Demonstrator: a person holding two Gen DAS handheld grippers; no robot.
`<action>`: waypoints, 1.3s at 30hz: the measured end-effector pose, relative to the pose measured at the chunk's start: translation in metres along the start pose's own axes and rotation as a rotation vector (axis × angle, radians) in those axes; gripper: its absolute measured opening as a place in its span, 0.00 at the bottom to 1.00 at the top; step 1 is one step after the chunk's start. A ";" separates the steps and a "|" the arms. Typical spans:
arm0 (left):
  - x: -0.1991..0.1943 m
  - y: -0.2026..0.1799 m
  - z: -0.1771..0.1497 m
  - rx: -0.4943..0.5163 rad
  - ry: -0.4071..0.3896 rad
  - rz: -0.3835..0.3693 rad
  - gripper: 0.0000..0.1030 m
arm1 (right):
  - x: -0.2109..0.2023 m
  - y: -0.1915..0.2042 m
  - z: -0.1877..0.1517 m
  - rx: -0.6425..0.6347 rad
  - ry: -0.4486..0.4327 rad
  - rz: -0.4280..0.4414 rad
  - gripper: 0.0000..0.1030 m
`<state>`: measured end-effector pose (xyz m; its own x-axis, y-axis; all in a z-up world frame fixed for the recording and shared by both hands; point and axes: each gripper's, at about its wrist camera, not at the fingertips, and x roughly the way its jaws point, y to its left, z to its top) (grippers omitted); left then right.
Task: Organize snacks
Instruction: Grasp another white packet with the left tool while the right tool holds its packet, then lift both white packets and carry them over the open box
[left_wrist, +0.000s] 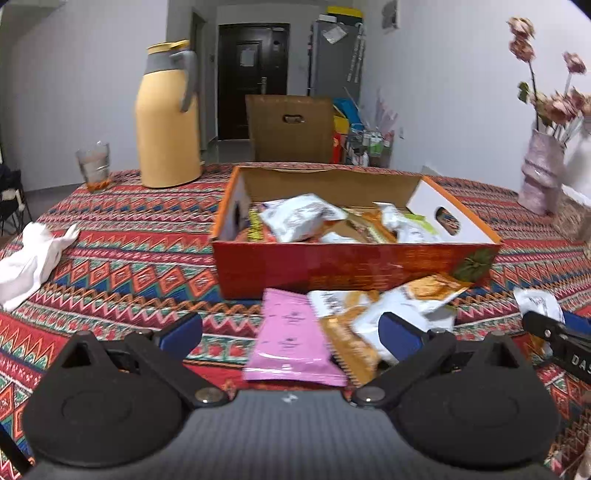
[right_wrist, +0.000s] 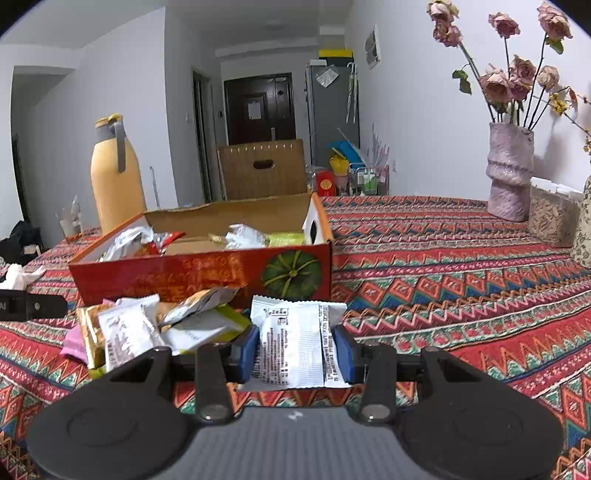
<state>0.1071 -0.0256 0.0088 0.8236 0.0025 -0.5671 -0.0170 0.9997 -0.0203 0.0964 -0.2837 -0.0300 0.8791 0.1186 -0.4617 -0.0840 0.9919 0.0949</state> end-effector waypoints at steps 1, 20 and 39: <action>0.000 -0.006 0.001 0.009 0.005 -0.003 1.00 | 0.000 -0.002 0.001 0.002 -0.006 -0.004 0.41; 0.041 -0.081 0.009 -0.030 0.144 0.115 0.96 | 0.009 -0.040 0.004 0.070 -0.052 0.034 0.42; 0.046 -0.076 -0.004 -0.039 0.175 0.111 0.45 | 0.005 -0.038 -0.002 0.065 -0.067 0.070 0.42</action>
<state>0.1439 -0.1015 -0.0192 0.7044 0.1041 -0.7021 -0.1268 0.9917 0.0198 0.1032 -0.3207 -0.0378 0.9018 0.1817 -0.3920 -0.1173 0.9762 0.1826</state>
